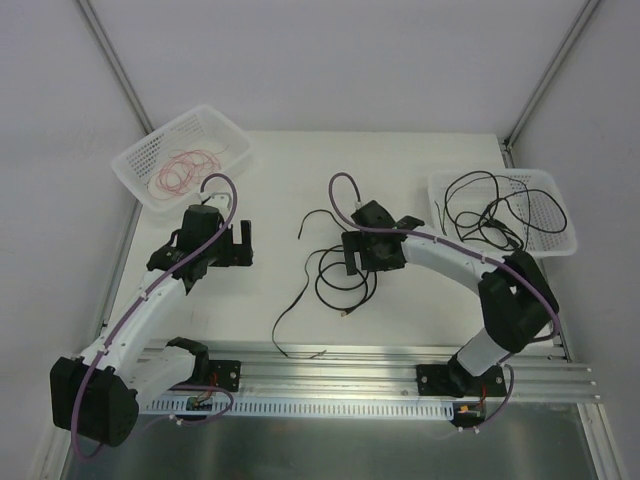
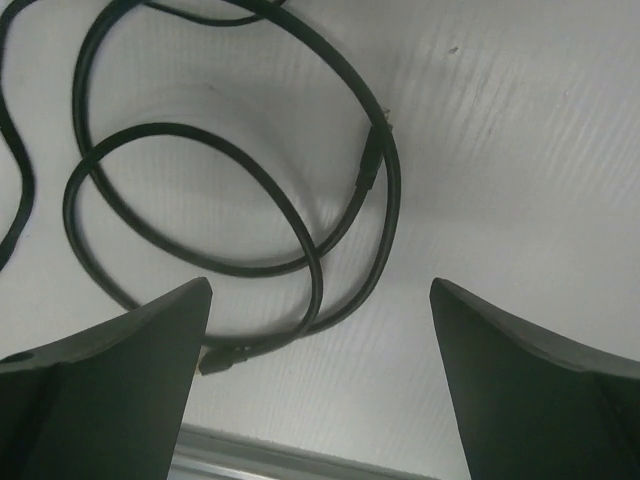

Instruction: Untangle the cables

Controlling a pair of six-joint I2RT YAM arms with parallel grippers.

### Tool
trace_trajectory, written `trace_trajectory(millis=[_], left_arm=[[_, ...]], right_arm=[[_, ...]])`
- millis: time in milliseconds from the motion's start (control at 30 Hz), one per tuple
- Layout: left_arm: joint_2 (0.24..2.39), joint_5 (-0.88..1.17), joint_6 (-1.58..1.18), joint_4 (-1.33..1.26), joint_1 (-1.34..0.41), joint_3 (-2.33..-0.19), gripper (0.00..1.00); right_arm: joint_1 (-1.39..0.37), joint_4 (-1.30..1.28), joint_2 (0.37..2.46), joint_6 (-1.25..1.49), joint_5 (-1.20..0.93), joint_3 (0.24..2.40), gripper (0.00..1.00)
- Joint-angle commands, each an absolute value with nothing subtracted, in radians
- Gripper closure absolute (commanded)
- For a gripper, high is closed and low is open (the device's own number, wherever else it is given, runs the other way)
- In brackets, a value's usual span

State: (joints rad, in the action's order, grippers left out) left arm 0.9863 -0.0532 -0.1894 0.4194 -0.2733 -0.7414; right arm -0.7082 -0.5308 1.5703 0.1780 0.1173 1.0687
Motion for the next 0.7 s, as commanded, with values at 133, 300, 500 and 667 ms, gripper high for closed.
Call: trace_trajectory(millis=[133,300,500,667], left_arm=[[0.986,-0.041,-0.166,0.394,-0.267,-0.742,0.01],[0.983,-0.046,-0.164,0.396,-0.268,-0.739,0.01],[0.986,-0.048,-0.164,0.396,-0.268,-0.741,0.01],[0.991,-0.048,-0.164,0.396,-0.267,-0.741,0.01]], right_arm=[[-0.724,-0.457,1.703,0.339,0.175,1.091,0.05],[-0.723,-0.448,1.769,0.374,0.212,1.086,0.10],[-0.723,-0.448,1.805,0.382,0.225,1.059,0.38],[-0.723,-0.465,1.783,0.376,0.244,1.048,0.78]])
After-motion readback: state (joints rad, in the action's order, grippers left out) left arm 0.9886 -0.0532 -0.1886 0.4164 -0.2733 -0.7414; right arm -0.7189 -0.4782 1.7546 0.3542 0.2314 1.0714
